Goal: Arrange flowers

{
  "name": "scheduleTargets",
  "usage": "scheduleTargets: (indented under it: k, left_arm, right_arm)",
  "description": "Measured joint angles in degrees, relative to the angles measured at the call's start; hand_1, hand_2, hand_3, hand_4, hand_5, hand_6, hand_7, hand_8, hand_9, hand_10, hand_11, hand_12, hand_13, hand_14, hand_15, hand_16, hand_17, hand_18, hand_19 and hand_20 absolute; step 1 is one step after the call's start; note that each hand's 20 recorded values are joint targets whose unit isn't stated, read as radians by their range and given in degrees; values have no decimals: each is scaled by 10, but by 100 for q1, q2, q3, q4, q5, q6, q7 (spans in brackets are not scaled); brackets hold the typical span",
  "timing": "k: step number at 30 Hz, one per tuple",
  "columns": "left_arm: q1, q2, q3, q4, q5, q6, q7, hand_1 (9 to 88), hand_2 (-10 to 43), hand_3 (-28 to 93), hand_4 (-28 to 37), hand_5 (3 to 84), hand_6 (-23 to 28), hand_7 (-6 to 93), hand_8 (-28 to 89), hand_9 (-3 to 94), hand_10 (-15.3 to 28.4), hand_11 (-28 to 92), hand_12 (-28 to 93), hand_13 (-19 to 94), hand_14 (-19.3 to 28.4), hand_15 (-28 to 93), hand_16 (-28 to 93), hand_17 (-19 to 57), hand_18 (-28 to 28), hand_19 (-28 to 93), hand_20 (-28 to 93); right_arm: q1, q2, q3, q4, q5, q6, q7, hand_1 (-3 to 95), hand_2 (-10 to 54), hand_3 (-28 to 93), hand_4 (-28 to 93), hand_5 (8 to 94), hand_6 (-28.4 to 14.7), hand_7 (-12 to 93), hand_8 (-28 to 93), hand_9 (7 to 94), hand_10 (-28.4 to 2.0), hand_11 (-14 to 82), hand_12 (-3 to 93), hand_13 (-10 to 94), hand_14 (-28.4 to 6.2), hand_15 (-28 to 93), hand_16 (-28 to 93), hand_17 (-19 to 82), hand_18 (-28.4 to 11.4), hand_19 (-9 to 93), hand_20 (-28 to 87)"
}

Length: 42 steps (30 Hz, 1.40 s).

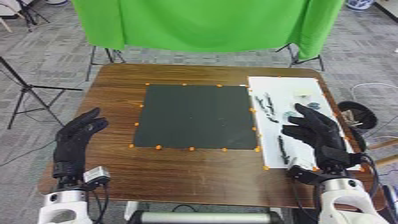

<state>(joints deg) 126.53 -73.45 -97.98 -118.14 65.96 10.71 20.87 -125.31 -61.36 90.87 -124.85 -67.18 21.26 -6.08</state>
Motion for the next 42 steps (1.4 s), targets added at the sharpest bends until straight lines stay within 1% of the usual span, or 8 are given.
scheduleTargets:
  k: [4,6,8,14,18,21,34,42]
  left_arm:
    - [9,-2,-11,-2,-6,8,0,310,-95,705,-187,504,2,175,-83,506,127,231,140,411,168,280,-10,106,116,66,198]
    - [9,-2,-11,-2,-4,7,-1,310,-95,704,-187,503,2,176,-82,506,127,231,139,411,168,280,-10,106,116,67,198]
    - [9,-2,-11,-2,17,6,-3,311,-95,704,-188,504,2,175,-83,507,127,231,139,411,168,280,-10,106,116,67,197]
    - [9,-2,-13,-2,39,11,-20,314,-95,702,-190,504,3,175,-83,507,127,232,140,411,168,281,-10,106,116,67,197]
    - [9,-2,-19,-5,46,11,-57,317,-95,700,-190,504,3,175,-83,507,127,232,139,411,168,281,-10,106,116,67,197]
    - [12,-2,-25,-12,52,14,-87,318,-95,700,-189,504,3,175,-83,507,127,232,139,411,168,281,-10,105,116,68,197]
    - [10,40,-34,-27,65,24,-194,325,-95,693,-185,503,4,173,-83,507,127,233,139,411,169,284,-11,105,117,71,197]
    - [1,86,-34,-32,70,23,-272,328,-95,692,-183,502,4,173,-82,505,127,233,139,411,169,284,-12,104,117,74,197]
  right_arm:
    - [4,3,-13,0,-22,6,1,201,-95,700,-243,468,-32,162,-93,561,-146,118,152,590,-155,170,124,476,-173,65,416]
    - [1,2,-11,-1,-41,21,1,209,-95,693,-240,473,-34,160,-92,564,-147,119,153,622,-149,179,139,501,-164,125,478]
    - [-15,2,-1,-16,-64,64,9,216,-95,691,-236,482,-38,159,-89,579,-147,137,159,656,-139,221,172,514,-160,230,521]
    - [-50,35,-59,-102,-309,570,291,280,-95,673,-215,554,-33,204,-96,683,-155,242,205,752,-103,393,205,566,-128,647,354]
    - [-29,95,-218,-176,-1192,1287,951,302,-95,663,-219,603,-26,221,-98,726,-153,277,220,800,-87,453,223,603,-113,746,315]
    - [-19,131,-268,-234,-2101,1371,1582,309,-95,662,-226,631,-28,229,-97,743,-146,284,224,819,-77,478,232,614,-110,784,307]
    - [183,365,-663,-443,-5610,-4,3997,339,-95,653,-232,717,-39,220,-78,809,-135,304,238,873,-53,511,263,648,-91,866,292]
    - [570,387,-1053,-210,-7080,-950,4389,344,-95,656,-239,719,-37,220,-75,813,-135,303,243,877,-43,540,291,642,-99,913,307]
